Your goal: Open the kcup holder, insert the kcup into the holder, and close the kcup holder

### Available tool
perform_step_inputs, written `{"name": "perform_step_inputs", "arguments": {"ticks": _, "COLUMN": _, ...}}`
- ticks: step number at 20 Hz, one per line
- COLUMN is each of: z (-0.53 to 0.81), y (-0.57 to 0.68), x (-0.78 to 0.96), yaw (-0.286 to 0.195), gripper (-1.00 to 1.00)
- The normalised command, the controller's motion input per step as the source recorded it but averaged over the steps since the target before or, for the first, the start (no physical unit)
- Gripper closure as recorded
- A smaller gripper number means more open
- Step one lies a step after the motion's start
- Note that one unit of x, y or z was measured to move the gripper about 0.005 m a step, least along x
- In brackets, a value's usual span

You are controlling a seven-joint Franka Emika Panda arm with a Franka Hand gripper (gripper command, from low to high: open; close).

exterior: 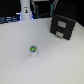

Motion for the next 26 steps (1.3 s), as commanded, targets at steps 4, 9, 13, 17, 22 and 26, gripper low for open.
{"name": "perform_step_inputs", "arguments": {"ticks": 4, "z": 0.08, "y": 0.55, "x": -0.19, "yaw": -0.140, "gripper": -1.00}}
{"name": "perform_step_inputs", "arguments": {"ticks": 9, "z": 0.03, "y": 0.68, "x": -0.23, "yaw": -0.177, "gripper": -1.00}}
{"name": "perform_step_inputs", "arguments": {"ticks": 13, "z": 0.00, "y": 0.66, "x": -0.20, "yaw": -0.198, "gripper": -1.00}}
{"name": "perform_step_inputs", "arguments": {"ticks": 17, "z": -0.05, "y": 0.66, "x": -0.21, "yaw": -0.189, "gripper": -1.00}}
{"name": "perform_step_inputs", "arguments": {"ticks": 22, "z": -0.13, "y": 0.66, "x": -0.25, "yaw": -0.178, "gripper": -1.00}}
{"name": "perform_step_inputs", "arguments": {"ticks": 26, "z": -0.22, "y": 0.64, "x": -0.27, "yaw": -0.167, "gripper": -1.00}}
